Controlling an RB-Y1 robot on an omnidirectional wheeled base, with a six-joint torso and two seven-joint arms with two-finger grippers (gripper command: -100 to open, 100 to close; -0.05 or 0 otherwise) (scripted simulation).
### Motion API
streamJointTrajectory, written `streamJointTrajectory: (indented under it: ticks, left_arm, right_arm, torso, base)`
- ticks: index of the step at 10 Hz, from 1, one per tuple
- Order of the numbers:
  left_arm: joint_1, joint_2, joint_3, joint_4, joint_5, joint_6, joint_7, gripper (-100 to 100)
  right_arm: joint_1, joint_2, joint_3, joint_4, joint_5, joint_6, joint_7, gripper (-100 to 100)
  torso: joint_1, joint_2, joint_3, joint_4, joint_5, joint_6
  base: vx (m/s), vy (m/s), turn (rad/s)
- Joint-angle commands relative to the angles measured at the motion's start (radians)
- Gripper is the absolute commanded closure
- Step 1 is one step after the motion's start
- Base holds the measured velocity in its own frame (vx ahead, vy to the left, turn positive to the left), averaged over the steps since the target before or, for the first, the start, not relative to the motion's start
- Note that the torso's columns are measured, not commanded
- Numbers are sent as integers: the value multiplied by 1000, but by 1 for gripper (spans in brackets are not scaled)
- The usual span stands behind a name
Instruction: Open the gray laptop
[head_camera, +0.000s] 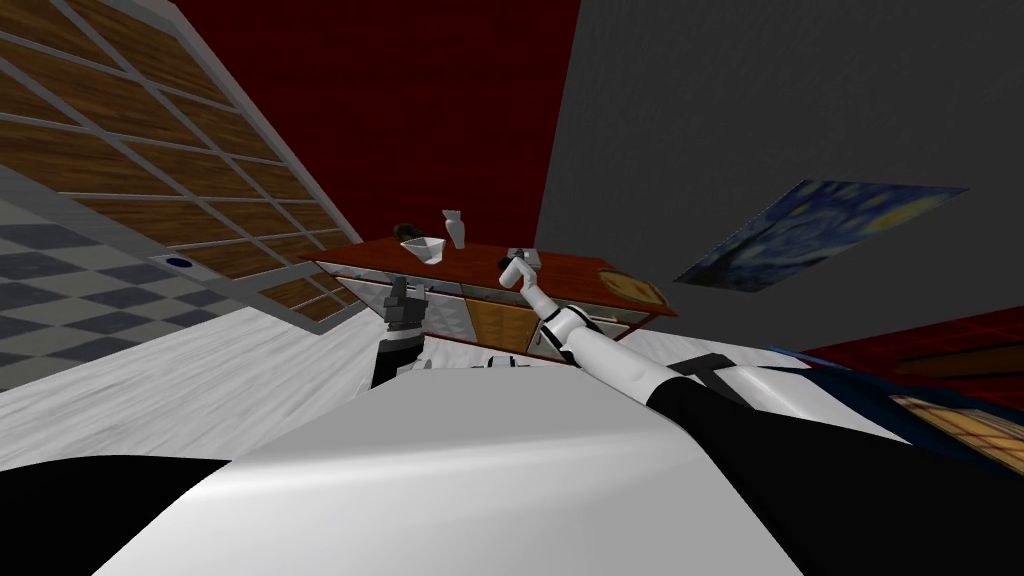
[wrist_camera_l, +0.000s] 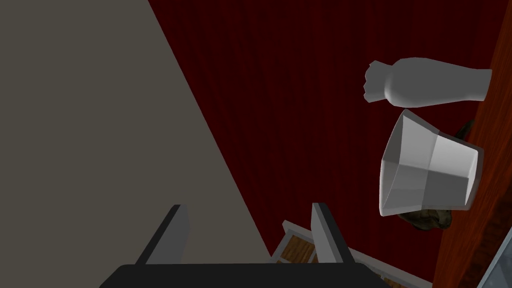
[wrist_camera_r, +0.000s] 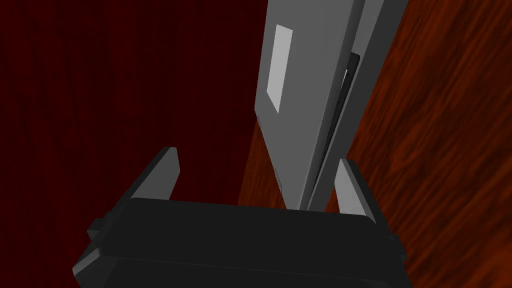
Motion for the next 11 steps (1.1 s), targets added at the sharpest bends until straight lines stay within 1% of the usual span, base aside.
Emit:
streamJointTrajectory:
  ticks: [1, 3, 4, 6, 7, 8, 9, 10, 11]
  left_arm:
    - [0, 0, 0, 0, 0, 0, 0, 0]
    - [0, 0, 0, 0, 0, 0, 0, 0]
    - [0, 0, 0, 0, 0, 0, 0, 0]
    - [0, 0, 0, 0, 0, 0, 0, 0]
    - [0, 0, 0, 0, 0, 0, 0, 0]
    - [0, 0, 0, 0, 0, 0, 0, 0]
    - [0, 0, 0, 0, 0, 0, 0, 0]
    - [0, 0, 0, 0, 0, 0, 0, 0]
    - [0, 0, 0, 0, 0, 0, 0, 0]
  right_arm:
    - [83, 23, 82, 19, -75, -85, -84, -100]
    - [112, 23, 127, 19, -86, -160, -142, -100]
    - [147, 23, 127, 19, -86, -183, -165, -100]
    - [154, 23, 127, 19, -86, -244, -226, -100]
    - [165, 23, 127, 19, -86, -248, -253, -100]
    - [165, 23, 127, 19, -86, -248, -286, -100]
    - [118, -9, 93, 41, -66, -279, -286, -100]
    - [112, -6, 96, 35, -65, -277, -283, -100]
    - [78, 1, 81, 17, -89, -242, -252, -100]
  torso:
    - [0, -4, -3, -2, 0, 0]
    - [3, -7, -5, -13, -1, -7]
    - [8, -4, -4, -17, 0, -9]
    - [14, -7, -5, -27, 1, -13]
    - [14, -8, -6, -29, 1, -14]
    - [14, -9, -6, -32, 0, -15]
    - [16, -11, -8, -31, 1, -17]
    - [11, -18, -12, -23, 1, -10]
    - [6, -17, -12, -16, 0, -6]
  base:
    - [196, -59, -17]
    - [48, -40, -29]
    - [16, -20, -25]
    - [2, -5, -6]
    - [1, -3, 13]
    - [-8, -8, -10]
    - [53, -23, -54]
    - [18, -14, -34]
    - [-18, -29, -14]
